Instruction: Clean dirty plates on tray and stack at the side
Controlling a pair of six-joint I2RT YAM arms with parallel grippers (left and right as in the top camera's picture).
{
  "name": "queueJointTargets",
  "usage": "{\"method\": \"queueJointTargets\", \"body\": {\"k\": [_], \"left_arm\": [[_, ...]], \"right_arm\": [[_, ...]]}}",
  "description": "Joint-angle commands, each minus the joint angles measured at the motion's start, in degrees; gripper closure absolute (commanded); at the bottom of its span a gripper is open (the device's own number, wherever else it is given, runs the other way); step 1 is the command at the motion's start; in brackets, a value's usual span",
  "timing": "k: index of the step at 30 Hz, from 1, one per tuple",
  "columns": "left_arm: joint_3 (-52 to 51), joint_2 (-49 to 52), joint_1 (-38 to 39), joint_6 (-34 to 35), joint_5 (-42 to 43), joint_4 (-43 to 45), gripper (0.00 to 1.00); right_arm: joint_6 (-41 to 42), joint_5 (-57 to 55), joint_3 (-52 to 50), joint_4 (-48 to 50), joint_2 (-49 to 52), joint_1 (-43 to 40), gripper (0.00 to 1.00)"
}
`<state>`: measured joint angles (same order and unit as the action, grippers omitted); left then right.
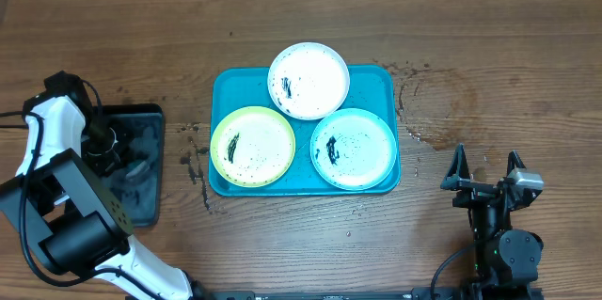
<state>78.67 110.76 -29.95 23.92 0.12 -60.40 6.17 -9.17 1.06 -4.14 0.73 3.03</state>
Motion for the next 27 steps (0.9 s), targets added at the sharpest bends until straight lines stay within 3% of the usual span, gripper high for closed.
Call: {"method": "queueJointTargets", "body": {"k": [1, 4, 13, 19, 27], "left_arm": [[6.73, -1.73, -0.26, 0.96, -1.49, -4.31, 0.96], [10.95, -3.34, -0.07, 0.52, -0.66, -7.34, 0.96], [6.56, -2.89, 2.58, 0.15, 1.14, -7.15, 0.96], [18.08, -6.34, 2.56, -0.39, 9.01, -15.08, 0.96], [20.28, -14.21, 12.57, -2.36, 10.56, -22.88, 0.96]], "right_arm": [[-0.24, 0.26, -0.61, 0.24, -0.55, -0.22, 0.0], [-0.24, 0.26, -0.61, 0.24, -0.55, -0.22, 0.0], [-0.24, 0.26, -0.61, 0.24, -0.55, -0.22, 0.0], [-0.24, 0.26, -0.61, 0.24, -0.55, -0.22, 0.0], [-0.24, 0.26, -0.61, 0.24, -0.55, -0.22, 0.0]]}}
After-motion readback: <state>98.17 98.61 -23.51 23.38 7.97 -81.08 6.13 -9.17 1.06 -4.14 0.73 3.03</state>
